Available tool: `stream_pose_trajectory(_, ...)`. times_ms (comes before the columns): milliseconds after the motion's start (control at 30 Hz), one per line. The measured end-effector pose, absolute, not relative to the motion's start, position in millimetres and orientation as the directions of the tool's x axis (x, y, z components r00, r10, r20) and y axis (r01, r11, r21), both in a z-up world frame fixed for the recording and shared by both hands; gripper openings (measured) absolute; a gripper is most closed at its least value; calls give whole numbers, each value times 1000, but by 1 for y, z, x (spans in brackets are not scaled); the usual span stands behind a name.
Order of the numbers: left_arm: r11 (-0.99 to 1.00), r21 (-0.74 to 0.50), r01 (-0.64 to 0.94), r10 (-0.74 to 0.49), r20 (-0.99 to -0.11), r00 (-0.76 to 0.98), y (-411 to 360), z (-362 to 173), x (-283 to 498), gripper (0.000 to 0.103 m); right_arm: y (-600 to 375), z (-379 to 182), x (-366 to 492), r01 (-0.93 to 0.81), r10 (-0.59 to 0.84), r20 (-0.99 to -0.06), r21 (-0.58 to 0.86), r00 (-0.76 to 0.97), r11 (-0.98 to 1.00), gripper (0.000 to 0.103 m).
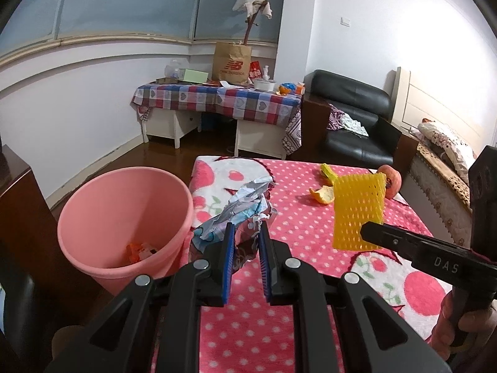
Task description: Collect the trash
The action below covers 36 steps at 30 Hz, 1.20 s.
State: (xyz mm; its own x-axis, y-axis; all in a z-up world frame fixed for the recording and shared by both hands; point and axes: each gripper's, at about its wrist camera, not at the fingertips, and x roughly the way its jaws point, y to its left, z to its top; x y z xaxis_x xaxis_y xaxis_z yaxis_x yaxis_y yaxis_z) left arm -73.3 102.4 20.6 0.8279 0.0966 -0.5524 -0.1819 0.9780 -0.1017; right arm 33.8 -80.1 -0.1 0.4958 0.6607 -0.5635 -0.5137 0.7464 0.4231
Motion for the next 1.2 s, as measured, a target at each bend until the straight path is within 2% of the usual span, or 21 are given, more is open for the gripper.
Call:
stream_pose_trajectory(700,924,-146,-352,219,-552,804,175,12,-90,14,-18,-5,46,-584,689,-590,404,421,704,11)
stream_pose_trajectory(1200,872,-181,-455,279,-579,766,226,-3,-91,15,63,-1,62,-674,737,-595,402,322,620,11)
